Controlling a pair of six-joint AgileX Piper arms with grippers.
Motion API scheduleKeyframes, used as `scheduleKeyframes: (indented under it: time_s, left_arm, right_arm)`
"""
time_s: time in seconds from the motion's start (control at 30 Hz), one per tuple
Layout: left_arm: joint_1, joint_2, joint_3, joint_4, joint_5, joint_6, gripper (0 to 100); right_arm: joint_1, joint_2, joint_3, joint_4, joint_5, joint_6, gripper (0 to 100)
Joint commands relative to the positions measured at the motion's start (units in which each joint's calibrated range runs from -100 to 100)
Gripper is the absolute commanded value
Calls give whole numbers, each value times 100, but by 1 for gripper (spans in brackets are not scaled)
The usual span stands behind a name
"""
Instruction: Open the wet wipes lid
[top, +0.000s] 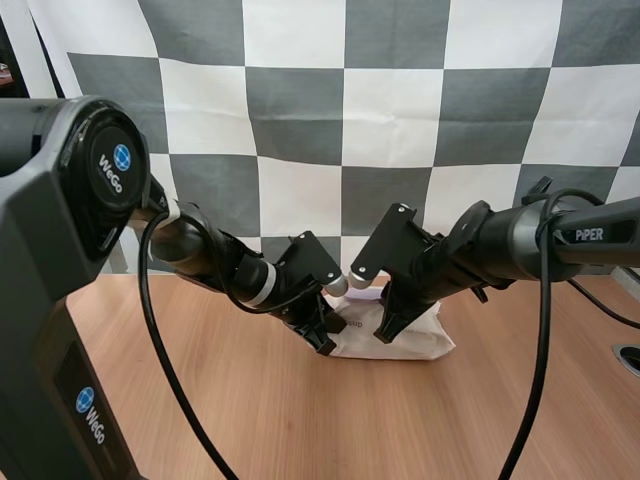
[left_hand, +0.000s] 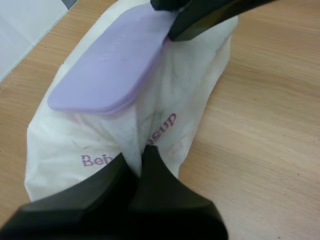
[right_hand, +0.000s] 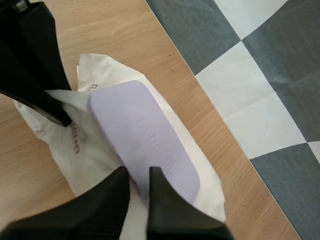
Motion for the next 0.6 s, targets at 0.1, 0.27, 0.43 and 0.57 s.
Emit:
scheduleKeyframes:
  time_s: [0.1,0.27,0.43,0.57]
  left_arm:
    - [3,2,-3,15,4,87,0]
    - [3,2,-3,15,4,87,0]
    - [3,2,-3,15,4,87,0]
    - [3,2,-3,30,1,87,0]
  right_arm:
    - [-5,1,-6,167,-142,0,0]
    - [-5,1,-17,517,-617,-313,0]
    - [-5,5,-277,944,-630,-561,0]
    - [-5,150,-642,1052,-574,-561,0]
